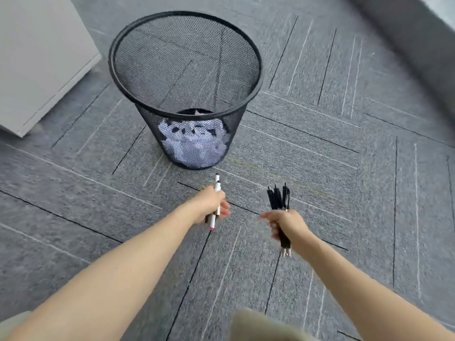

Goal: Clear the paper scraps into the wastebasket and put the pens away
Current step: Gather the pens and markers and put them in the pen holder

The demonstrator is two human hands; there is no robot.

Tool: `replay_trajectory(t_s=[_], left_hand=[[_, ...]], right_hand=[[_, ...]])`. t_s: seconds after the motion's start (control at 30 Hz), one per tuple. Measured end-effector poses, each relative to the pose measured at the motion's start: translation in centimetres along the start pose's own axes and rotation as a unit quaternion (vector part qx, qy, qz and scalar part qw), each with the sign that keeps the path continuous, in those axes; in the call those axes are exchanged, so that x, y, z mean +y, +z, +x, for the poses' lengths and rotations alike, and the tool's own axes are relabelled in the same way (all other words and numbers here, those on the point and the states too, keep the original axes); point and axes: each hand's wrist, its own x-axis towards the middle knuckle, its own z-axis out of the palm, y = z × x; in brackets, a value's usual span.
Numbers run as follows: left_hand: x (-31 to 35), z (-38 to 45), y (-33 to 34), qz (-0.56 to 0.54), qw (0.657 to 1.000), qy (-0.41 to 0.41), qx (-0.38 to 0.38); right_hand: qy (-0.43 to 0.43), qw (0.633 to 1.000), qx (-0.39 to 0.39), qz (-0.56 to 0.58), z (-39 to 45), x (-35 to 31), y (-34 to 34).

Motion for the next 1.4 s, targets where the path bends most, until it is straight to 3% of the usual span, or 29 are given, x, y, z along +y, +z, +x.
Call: replay_trajectory(t_s=[0.1, 0.2, 0.33, 0.43, 0.7, 0.8, 0.97, 1.1, 1.4], left_hand=[[3.1, -6.0, -0.6, -0.094, 0.995, -0.024, -0.019], [7.4, -14.1, -2.3, -0.118, 0.993, -0.013, -0.024], [12.5, -25.7, -6.6, -0.125, 0.992, 0.000, 0.003], [15.4, -35.5, -12.5, -0.184, 0.981, 0.028, 0.059], [26.3, -64.5, -31.3, -0.277, 0.925, 0.200, 0.166], [28.8, -72.1, -37.6, -0.295, 0.897, 0.233, 0.232], [30.9, -78.8, -46.8, -0.332, 0.823, 0.249, 0.388], [31.3, -81.9, -52.7, -0.314, 0.767, 0.247, 0.502], [32.1, -81.6, -66.5, -0.376, 0.647, 0.291, 0.596]], right_hand=[[0.027, 0.999, 0.028, 0.025, -7.0, -4.8, 0.1], [0.010, 0.999, 0.033, 0.039, -13.9, -11.6, 2.5], [-0.141, 0.990, 0.010, 0.021, -24.1, -20.0, 8.1], [-0.228, 0.973, -0.044, 0.001, -33.3, -26.5, 12.3], [-0.258, 0.950, -0.135, 0.116, -54.7, -45.2, 26.2], [-0.302, 0.937, -0.149, 0.096, -62.1, -50.0, 32.0], [-0.338, 0.927, -0.162, 0.014, -70.7, -55.1, 40.5], [-0.306, 0.925, -0.219, 0.058, -73.0, -58.6, 47.3], [-0.334, 0.893, -0.302, 0.016, -70.5, -66.3, 60.3]])
